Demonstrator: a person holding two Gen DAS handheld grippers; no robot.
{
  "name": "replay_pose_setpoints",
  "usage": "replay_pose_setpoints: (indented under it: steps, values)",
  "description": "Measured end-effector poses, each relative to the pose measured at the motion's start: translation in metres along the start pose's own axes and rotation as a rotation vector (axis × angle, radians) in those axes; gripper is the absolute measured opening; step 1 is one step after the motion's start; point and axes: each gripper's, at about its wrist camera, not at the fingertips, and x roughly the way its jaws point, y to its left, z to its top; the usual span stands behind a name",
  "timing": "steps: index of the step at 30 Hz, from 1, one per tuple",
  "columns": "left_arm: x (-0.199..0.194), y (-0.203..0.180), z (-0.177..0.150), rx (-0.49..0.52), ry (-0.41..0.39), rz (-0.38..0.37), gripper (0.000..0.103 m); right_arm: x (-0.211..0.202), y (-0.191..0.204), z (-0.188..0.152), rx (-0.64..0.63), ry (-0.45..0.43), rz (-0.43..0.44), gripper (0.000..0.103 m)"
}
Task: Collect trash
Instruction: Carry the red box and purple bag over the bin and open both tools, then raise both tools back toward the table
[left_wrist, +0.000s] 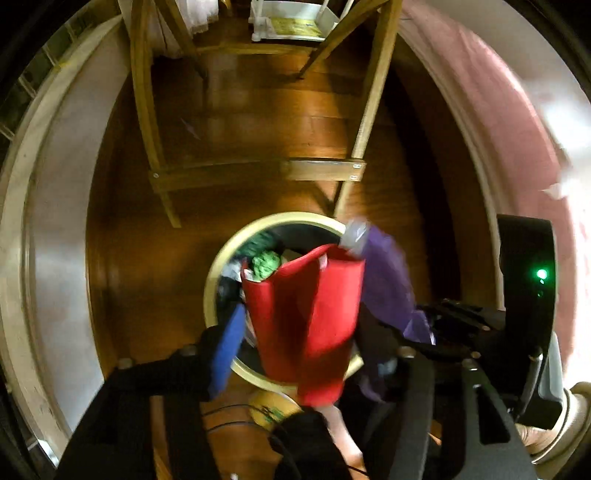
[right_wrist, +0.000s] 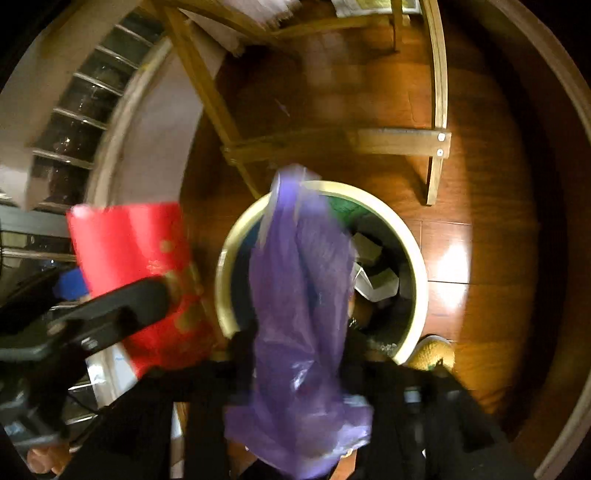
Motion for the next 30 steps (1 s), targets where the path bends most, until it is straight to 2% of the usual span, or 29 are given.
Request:
replay_pose_setpoints:
  steps: [2,8,17,22,28,30]
  values:
    - [0.014,0.003,0.0,-0.004,0.009,0.019,0.076,0.013,-0.005,0.003,0.0,-0.007,0.003,0.06]
    - [0.023,0.02,0.003,-0.043,-0.014,0.059,0.094,0.022,-0.01,0.007,-0.012,-0.023,-0.033,0.061]
    - [-0.005,0.027,0.002,-0.088,-0.057,0.081,0.095,0.009,0.002,0.008,-0.026,-0.056,-0.031,0.075]
    - [-0.025,0.026,0.0,-0.081,-0.072,0.089,0.096,-0.003,0.009,0.007,-0.025,-0.061,-0.032,0.076]
    - [-0.069,0.021,-0.001,-0.092,-0.1,0.086,0.096,-0.046,0.025,0.005,-0.013,-0.081,-0.019,0.076]
    - [-0.1,0.017,0.0,-0.098,-0.126,0.074,0.095,-0.072,0.033,0.004,-0.006,-0.096,-0.008,0.076]
